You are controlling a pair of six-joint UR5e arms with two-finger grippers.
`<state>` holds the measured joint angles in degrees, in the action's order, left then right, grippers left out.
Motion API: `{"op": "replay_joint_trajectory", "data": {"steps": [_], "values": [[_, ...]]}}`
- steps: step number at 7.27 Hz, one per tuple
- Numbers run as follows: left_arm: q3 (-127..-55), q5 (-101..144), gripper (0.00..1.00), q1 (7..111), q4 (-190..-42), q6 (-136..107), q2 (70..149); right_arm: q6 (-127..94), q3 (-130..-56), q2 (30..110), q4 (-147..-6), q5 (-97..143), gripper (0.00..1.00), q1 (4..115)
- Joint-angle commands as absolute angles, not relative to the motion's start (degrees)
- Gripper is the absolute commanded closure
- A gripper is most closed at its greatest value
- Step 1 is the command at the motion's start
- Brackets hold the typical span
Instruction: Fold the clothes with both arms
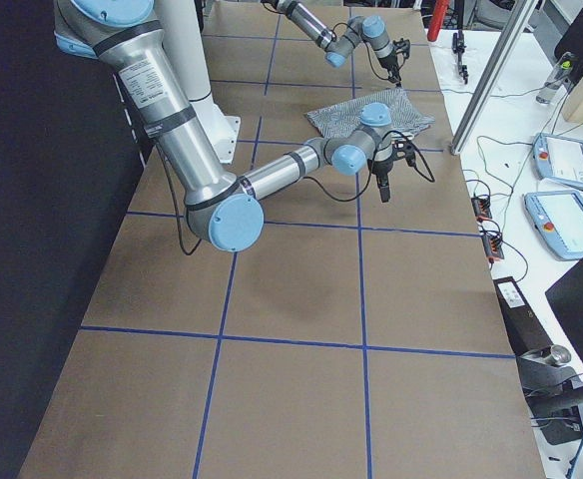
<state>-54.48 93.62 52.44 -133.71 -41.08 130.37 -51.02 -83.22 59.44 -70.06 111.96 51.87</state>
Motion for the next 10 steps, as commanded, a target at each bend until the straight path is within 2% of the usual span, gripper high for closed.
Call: {"op": "replay_joint_trajectory", "data": {"steps": [1, 3, 5, 8, 10], "values": [[-57.29, 95.00, 0.00, 54.04, -133.77, -33.88, 129.46, -65.04, -79.49, 53.22, -69.70, 105.00, 0.17, 46.87], [-58.27, 97.21, 0.00, 54.32, -133.86, -33.49, 128.76, -77.20, -68.07, 41.62, -69.35, 98.64, 0.30, 42.64], [-58.62, 97.21, 0.00, 54.32, -133.86, -33.49, 128.67, -87.75, -58.59, 36.59, -60.16, 91.18, 0.35, 38.87], [-58.71, 97.21, 0.00, 54.32, -133.94, -33.57, 128.58, -94.39, -54.15, 33.14, -58.01, 86.05, 0.43, 35.34], [-58.71, 97.21, 0.00, 54.32, -134.12, -33.84, 128.50, -94.83, -53.79, 33.05, -58.01, 85.35, 0.44, 34.98]]}}
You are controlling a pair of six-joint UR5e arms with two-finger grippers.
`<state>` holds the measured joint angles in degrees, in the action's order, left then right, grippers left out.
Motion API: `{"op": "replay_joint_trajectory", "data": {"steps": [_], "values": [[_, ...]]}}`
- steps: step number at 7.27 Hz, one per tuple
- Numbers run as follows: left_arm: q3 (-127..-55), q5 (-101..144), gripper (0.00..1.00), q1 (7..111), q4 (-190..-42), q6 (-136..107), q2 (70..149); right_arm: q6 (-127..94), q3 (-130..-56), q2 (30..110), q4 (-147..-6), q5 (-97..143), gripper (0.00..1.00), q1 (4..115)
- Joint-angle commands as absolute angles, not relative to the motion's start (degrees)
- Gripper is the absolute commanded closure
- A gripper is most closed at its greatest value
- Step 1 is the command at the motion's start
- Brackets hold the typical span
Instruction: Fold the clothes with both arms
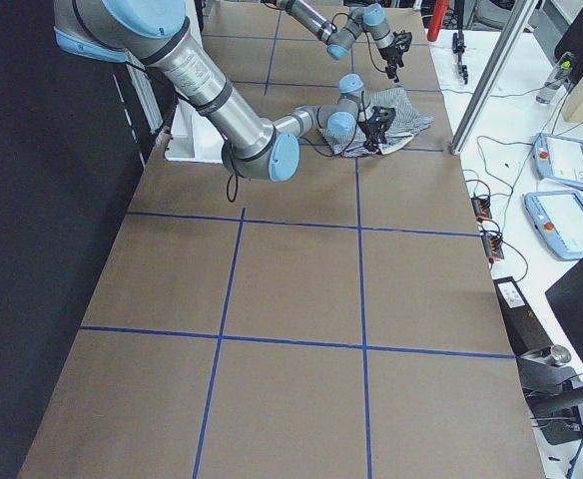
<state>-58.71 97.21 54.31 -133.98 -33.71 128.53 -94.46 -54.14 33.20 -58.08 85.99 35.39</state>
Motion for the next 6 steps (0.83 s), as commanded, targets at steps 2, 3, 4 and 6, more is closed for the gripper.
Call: {"op": "replay_joint_trajectory", "data": {"steps": [2, 3, 4, 6], "values": [[-59.50, 97.21, 0.00, 54.32, -134.12, -33.84, 127.45, -94.83, -53.18, 32.87, -58.01, 84.99, 0.53, 34.63], [-59.94, 97.21, 0.00, 54.32, -134.12, -33.92, 127.35, -96.05, -53.00, 32.70, -58.09, 84.99, 0.92, 34.63], [-60.03, 97.21, 0.00, 54.32, -134.12, -33.93, 127.27, -96.59, -52.91, 32.70, -58.10, 85.25, 1.00, 34.63], [-60.38, 97.21, 0.00, 54.32, -134.12, -33.93, 127.27, -95.11, -53.69, 32.69, -58.36, 85.61, 1.00, 34.72]]}}
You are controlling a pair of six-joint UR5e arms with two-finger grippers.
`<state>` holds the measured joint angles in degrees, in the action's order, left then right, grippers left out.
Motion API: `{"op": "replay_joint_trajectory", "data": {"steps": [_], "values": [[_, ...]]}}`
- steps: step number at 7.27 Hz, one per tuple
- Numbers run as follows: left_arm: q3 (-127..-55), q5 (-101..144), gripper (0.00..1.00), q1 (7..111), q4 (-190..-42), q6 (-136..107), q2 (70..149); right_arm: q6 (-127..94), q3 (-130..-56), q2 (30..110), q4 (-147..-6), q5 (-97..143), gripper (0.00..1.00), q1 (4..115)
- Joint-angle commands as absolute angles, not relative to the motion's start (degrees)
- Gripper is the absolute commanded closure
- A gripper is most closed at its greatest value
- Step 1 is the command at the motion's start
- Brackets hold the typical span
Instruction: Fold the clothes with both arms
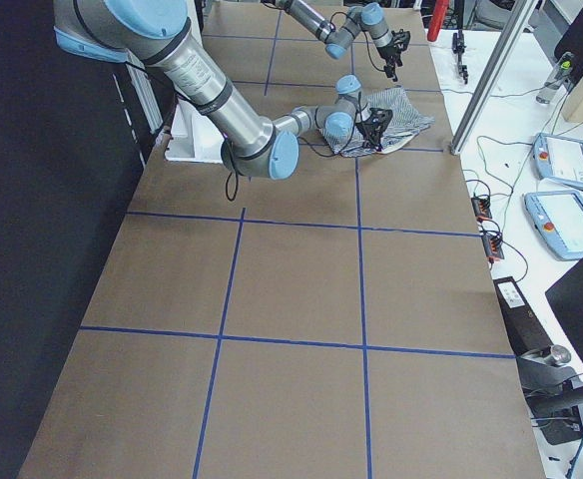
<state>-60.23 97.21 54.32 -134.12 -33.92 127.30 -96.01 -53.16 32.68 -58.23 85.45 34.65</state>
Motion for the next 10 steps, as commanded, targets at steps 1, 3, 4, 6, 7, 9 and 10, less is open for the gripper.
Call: {"op": "replay_joint_trajectory", "data": {"steps": [1, 3, 4, 6, 7, 9, 10], "values": [[-60.38, 97.21, 0.00, 54.32, -134.12, -34.01, 127.27, -94.58, -56.49, 34.09, -58.45, 85.61, 1.00, 34.72], [-62.04, 97.21, 0.00, 54.23, -134.12, -34.10, 126.40, -94.48, -65.96, 41.00, -58.71, 85.34, 1.00, 33.41], [-62.75, 97.29, 0.00, 54.23, -134.03, -34.01, 125.95, -94.40, -72.18, 46.18, -58.71, 84.99, 1.00, 33.05], [-62.75, 97.29, 0.00, 54.23, -134.12, -34.10, 126.04, -94.48, -85.72, 57.17, -58.71, 79.06, 1.00, 28.24], [-62.75, 97.29, 0.00, 54.14, -134.12, -34.10, 125.77, -94.48, -89.35, 60.17, -58.62, 77.01, 1.00, 26.56], [-62.84, 97.29, 0.00, 54.05, -134.12, -34.10, 125.68, -94.48, -92.19, 63.19, -58.62, 76.73, 1.00, 26.02], [-62.84, 97.29, 0.00, 54.05, -134.12, -34.10, 125.68, -94.40, -92.20, 63.72, -58.62, 76.82, 1.00, 25.93]]}}
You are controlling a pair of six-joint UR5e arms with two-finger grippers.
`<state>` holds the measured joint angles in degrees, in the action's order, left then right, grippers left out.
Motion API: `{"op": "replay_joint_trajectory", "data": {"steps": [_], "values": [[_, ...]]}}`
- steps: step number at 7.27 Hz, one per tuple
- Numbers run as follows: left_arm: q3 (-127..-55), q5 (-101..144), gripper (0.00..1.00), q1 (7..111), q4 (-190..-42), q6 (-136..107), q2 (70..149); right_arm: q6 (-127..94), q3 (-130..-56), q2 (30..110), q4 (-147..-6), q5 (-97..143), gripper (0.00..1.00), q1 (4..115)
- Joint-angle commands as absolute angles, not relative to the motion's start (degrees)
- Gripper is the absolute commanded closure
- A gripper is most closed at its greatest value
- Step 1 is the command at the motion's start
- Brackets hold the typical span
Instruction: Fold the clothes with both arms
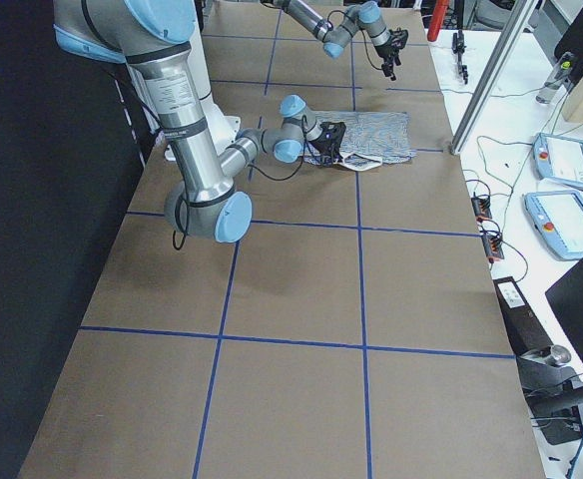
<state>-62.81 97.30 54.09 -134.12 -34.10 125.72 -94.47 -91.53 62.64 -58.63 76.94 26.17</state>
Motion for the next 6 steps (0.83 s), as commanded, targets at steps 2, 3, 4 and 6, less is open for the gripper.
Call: {"op": "replay_joint_trajectory", "data": {"steps": [2, 3, 4, 6], "values": [[-62.84, 97.29, 0.00, 53.97, -134.21, -34.19, 125.68, -93.70, -92.28, 64.16, -58.54, 76.90, 1.00, 26.10], [-62.84, 97.29, 0.00, 53.96, -134.21, -34.19, 125.68, -93.69, -92.29, 64.25, -58.54, 76.82, 1.00, 26.10], [-62.84, 97.29, 0.00, 53.96, -134.12, -34.19, 125.68, -93.69, -92.29, 64.94, -58.54, 76.90, 1.00, 26.02], [-62.84, 97.29, 0.00, 53.88, -134.12, -34.19, 125.68, -90.82, -92.29, 65.21, -58.71, 76.91, 0.01, 25.84]]}}
